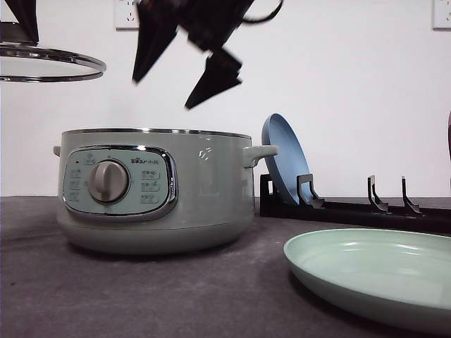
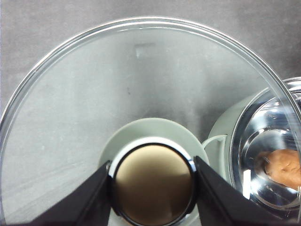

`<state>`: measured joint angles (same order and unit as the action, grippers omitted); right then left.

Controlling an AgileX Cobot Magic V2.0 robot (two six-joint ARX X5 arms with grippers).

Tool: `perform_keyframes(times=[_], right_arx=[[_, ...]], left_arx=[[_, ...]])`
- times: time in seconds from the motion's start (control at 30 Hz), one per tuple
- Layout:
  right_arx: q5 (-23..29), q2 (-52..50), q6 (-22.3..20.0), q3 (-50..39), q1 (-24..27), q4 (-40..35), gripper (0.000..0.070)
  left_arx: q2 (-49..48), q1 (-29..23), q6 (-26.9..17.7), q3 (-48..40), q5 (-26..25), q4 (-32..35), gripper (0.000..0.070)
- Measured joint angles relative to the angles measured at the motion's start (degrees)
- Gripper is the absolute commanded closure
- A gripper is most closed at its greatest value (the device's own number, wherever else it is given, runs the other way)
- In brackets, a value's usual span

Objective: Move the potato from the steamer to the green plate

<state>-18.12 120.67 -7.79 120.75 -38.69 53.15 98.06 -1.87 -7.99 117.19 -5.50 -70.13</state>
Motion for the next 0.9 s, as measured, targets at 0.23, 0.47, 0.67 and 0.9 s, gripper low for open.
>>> perform_keyframes(times=[0.23, 0.47, 0.67, 0.9], right_arx=[[3.0, 4.7, -3.0, 0.0, -0.3, 0.0, 0.0029], [4.3, 7.5, -4.4, 0.0, -0.3, -0.5, 0.0029], [4.3, 8.5, -4.4, 0.0, -0.7, -1.1, 0.0029], [4.7, 10.5, -4.4, 0.0, -1.0, -1.2, 0.0059]], left_arx=[[0.0, 0.0, 0.0, 0.0, 0.0, 0.0, 0.0691], [0.0, 0.0, 0.0, 0.0, 0.0, 0.0, 0.0691], [0.0, 0.0, 0.0, 0.0, 0.0, 0.0, 0.0691], [0.0, 0.0, 0.0, 0.0, 0.0, 0.0, 0.0691]])
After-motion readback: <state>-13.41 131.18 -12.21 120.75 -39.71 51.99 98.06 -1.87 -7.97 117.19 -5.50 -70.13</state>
